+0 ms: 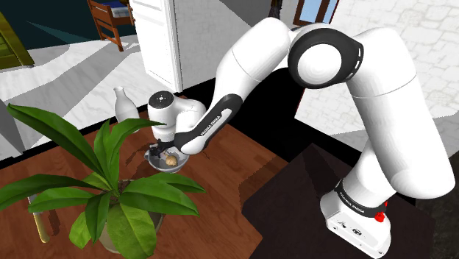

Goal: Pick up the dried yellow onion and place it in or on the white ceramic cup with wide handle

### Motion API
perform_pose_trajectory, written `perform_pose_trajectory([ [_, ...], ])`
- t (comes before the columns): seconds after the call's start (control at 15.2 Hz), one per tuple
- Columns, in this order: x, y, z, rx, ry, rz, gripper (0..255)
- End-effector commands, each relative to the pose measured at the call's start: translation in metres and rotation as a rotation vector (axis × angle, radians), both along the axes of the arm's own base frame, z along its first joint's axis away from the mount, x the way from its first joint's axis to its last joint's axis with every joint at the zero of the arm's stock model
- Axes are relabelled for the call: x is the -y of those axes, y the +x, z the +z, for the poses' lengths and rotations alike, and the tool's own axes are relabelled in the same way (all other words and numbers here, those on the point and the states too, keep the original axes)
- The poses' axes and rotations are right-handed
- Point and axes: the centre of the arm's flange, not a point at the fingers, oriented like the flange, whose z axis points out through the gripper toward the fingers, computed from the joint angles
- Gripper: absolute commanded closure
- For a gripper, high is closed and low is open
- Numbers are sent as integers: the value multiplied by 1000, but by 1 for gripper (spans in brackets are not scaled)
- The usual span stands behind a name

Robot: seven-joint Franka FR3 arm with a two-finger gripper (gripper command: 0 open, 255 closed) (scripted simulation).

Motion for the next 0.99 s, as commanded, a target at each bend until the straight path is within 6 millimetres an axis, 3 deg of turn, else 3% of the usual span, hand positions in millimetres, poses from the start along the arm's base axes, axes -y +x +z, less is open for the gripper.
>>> perform_pose_trajectory([
  [0.0, 0, 0, 0, 0, 0, 0, 0],
  [0.13, 0, 0, 0, 0, 0, 0, 0],
  [0.4, -3, -13, 48, 0, 0, 0, 0],
  [0.92, -3, -13, 48, 0, 0, 0, 0],
])
